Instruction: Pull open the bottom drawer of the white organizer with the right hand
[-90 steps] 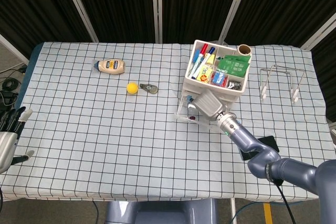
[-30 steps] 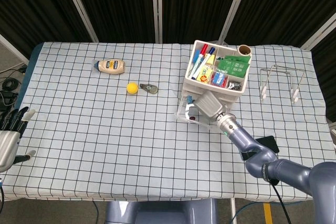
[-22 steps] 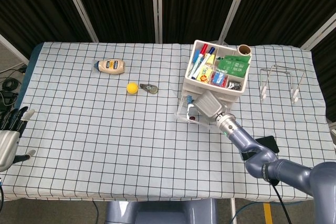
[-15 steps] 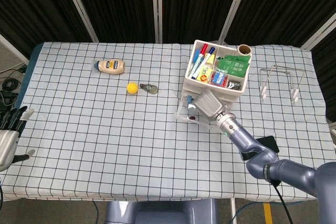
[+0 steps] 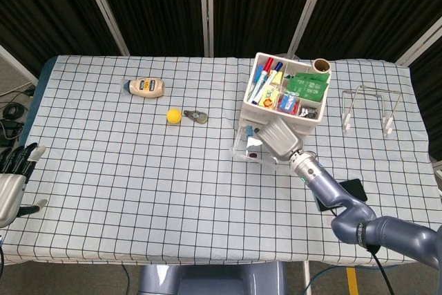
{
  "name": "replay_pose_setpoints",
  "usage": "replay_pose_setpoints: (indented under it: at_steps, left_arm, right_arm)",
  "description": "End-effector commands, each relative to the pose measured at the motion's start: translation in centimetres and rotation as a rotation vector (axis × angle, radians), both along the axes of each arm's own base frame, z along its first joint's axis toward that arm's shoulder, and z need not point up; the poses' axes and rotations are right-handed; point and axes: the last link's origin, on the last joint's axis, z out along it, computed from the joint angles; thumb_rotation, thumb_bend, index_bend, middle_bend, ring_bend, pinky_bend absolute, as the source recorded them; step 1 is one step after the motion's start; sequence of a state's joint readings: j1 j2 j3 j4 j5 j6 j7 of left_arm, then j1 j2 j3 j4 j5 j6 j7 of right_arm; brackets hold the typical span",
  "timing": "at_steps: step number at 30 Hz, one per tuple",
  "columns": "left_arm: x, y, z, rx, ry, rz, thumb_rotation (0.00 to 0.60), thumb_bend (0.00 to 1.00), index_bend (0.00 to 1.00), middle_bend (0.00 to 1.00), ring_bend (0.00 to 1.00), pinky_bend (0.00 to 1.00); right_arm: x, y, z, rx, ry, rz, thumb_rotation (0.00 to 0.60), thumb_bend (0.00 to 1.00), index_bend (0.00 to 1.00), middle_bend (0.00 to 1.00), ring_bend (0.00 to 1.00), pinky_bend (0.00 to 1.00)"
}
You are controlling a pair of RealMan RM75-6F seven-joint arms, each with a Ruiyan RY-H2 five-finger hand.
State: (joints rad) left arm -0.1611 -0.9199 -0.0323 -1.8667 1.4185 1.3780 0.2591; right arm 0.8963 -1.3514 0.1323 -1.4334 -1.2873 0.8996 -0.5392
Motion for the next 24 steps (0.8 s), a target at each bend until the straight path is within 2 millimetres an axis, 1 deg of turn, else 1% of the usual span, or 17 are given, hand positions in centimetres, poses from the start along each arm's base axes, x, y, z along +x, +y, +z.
replay_pose_setpoints:
  at_steps: [1,4,8,12,15,18,24]
  left_arm:
    - [-0.3,-0.1,-0.2,-0.004,-0.002,-0.001,0.600,0.02,0.00,0.00,0.00,0.00]
    - [-0.6,-0.2,-0.3,-0.011,-0.008,-0.006,0.600,0.02,0.00,0.00,0.00,0.00]
    - [-0.9,-0.4,-0.5,-0.013,-0.020,-0.020,0.600,0.02,0.00,0.00,0.00,0.00]
    - [-1.3,-0.3,-0.7,-0.007,-0.009,-0.027,0.600,0.02,0.00,0.00,0.00,0.00]
    - [-1.4,-0.3,-1.1,-0.006,-0.010,-0.041,0.600,0.02,0.00,0.00,0.00,0.00]
    - [-1.5,-0.3,-1.5,0.002,-0.015,-0.050,0.600,0.02,0.00,0.00,0.00,0.00]
    - [-2.0,-0.3,-2.6,0.015,-0.045,-0.044,0.600,0.02,0.00,0.00,0.00,0.00]
  right_arm:
    - [0.2,0.8,2.0,-0.038,-0.034,0.000,0.600,0.27,0.61,1.00,1.00,0.91]
    - [0.3,1.7,3.7,-0.072,-0.058,0.008,0.600,0.27,0.61,1.00,1.00,0.91]
    - [-0.2,2.9,6.1,-0.125,-0.069,-0.002,0.600,0.27,0.61,1.00,1.00,0.91]
    - [-1.0,3.9,7.7,-0.174,-0.069,-0.026,0.600,0.27,0.61,1.00,1.00,0.91]
    - [-2.4,4.7,8.8,-0.217,-0.056,-0.071,0.600,0.27,0.61,1.00,1.00,0.91]
    - [-3.5,5.2,9.4,-0.250,-0.049,-0.101,0.600,0.27,0.61,1.00,1.00,0.91]
    - [-7.6,6.0,10.4,-0.334,-0.020,-0.203,0.600,0.27,0.61,1.00,1.00,0.91]
